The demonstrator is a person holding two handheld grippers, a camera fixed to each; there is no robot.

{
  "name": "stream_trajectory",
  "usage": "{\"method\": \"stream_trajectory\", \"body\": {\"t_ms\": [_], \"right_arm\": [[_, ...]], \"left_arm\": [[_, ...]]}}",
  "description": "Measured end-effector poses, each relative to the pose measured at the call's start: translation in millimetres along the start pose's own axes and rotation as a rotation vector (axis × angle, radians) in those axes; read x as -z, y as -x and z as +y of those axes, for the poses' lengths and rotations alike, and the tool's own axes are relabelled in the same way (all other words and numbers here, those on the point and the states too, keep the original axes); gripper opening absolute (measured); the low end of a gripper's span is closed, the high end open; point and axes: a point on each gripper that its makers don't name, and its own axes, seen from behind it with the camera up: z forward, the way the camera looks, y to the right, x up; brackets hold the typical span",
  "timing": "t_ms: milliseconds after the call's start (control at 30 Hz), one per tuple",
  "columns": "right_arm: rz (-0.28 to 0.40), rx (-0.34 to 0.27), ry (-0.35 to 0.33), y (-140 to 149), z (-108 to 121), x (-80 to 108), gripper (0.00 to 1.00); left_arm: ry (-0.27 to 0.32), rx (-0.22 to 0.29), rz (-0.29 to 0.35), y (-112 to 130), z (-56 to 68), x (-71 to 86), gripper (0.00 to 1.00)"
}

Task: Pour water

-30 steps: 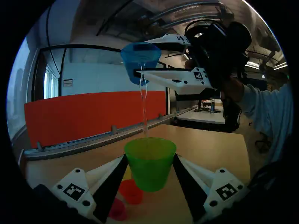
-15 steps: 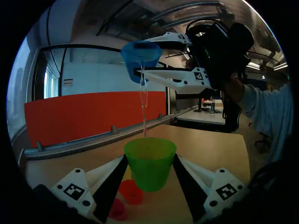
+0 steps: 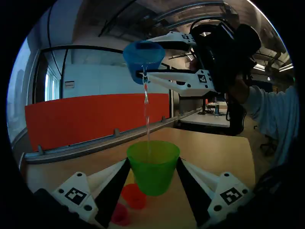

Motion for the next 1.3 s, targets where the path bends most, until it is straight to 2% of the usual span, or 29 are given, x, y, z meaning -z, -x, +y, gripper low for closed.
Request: {"method": "stream_trajectory", "body": {"t_ms": [1300], "right_arm": [[0.006,0.081,0.006,-5.4,2.0,1.3,0.9]], "left_arm": [[0.0,0.007,0.001,-0.7,2.1,-2.4,0.85]]}}
